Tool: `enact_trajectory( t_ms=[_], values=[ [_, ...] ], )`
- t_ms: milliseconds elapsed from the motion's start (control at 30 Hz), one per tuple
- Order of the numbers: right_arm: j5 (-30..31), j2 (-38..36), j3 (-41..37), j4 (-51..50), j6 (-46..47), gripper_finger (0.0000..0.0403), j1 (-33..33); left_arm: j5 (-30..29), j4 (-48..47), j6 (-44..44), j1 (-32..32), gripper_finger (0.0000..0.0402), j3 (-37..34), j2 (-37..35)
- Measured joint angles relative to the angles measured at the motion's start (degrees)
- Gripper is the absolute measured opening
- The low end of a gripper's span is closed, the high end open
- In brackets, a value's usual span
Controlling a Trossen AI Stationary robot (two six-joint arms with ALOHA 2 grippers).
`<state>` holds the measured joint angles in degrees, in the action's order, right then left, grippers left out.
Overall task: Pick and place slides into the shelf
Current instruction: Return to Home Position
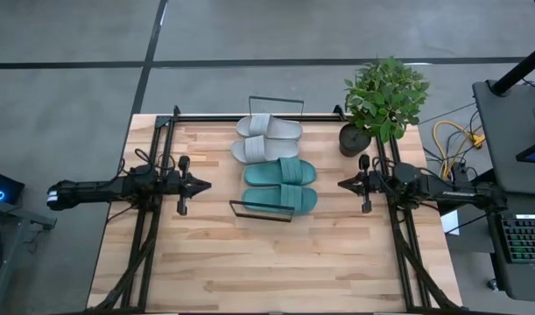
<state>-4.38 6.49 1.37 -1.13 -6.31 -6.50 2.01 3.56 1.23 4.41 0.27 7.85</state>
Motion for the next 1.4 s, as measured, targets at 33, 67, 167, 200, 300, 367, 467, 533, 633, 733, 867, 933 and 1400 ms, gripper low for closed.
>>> enact_trajectory(
  t_ms=[33,67,167,200,300,367,467,533,633,733,867,933,1400],
  values=[
    [0.0,0.05,0.0,0.02,-0.13,0.0009,0.0,0.38,0.1,-0.87,0.01,0.0007,0.02,-0.02],
    [0.02,0.03,0.0,0.0,-0.15,0.0009,0.0,0.68,0.05,-1.25,0.01,0.0006,0.02,-0.12],
    [-0.02,-0.08,0.0,0.09,-0.14,0.0009,0.0,1.17,0.12,-1.37,-0.01,0.0001,0.0,-0.5],
    [-0.02,-0.07,0.0,0.05,-0.14,0.0009,0.0,1.19,0.1,-1.35,0.01,0.0002,0.02,-0.52],
    [-0.03,0.05,0.0,0.06,-0.19,0.0009,0.0,1.24,0.14,-0.85,-0.01,0.0001,0.0,-0.51],
    [-0.07,0.07,0.0,0.06,0.06,0.0009,0.0,1.34,0.21,-0.82,-0.01,0.0001,0.01,-0.46],
    [-0.1,0.19,0.0,0.07,1.49,0.0009,0.0,1.34,0.11,-1.59,-0.01,0.0,0.02,-0.42],
    [0.36,0.49,0.0,0.01,0.22,0.0009,0.0,1.32,0.36,-2.34,0.01,0.0,0.02,-0.32],
    [0.54,1.44,-0.02,0.1,-2.61,0.0009,0.0,1.3,0.45,-2.34,0.0,0.0,0.02,-0.53],
    [0.55,2.13,-0.02,0.07,-2.77,0.0009,0.0,1.3,0.37,-2.34,-0.01,0.0,0.02,-0.38],
    [0.55,2.77,-0.02,0.0,-0.94,0.0009,0.0,1.28,0.37,-2.34,-0.01,0.0,0.02,-0.38],
    [0.55,2.99,-0.02,0.08,-1.15,0.0009,0.0,1.25,0.34,-2.34,0.0,0.0,0.02,-0.51],
    [0.55,3.07,-0.02,0.02,-1.14,0.0009,0.0,1.14,0.31,-2.34,0.01,0.0,0.02,-0.43]
  ],
)
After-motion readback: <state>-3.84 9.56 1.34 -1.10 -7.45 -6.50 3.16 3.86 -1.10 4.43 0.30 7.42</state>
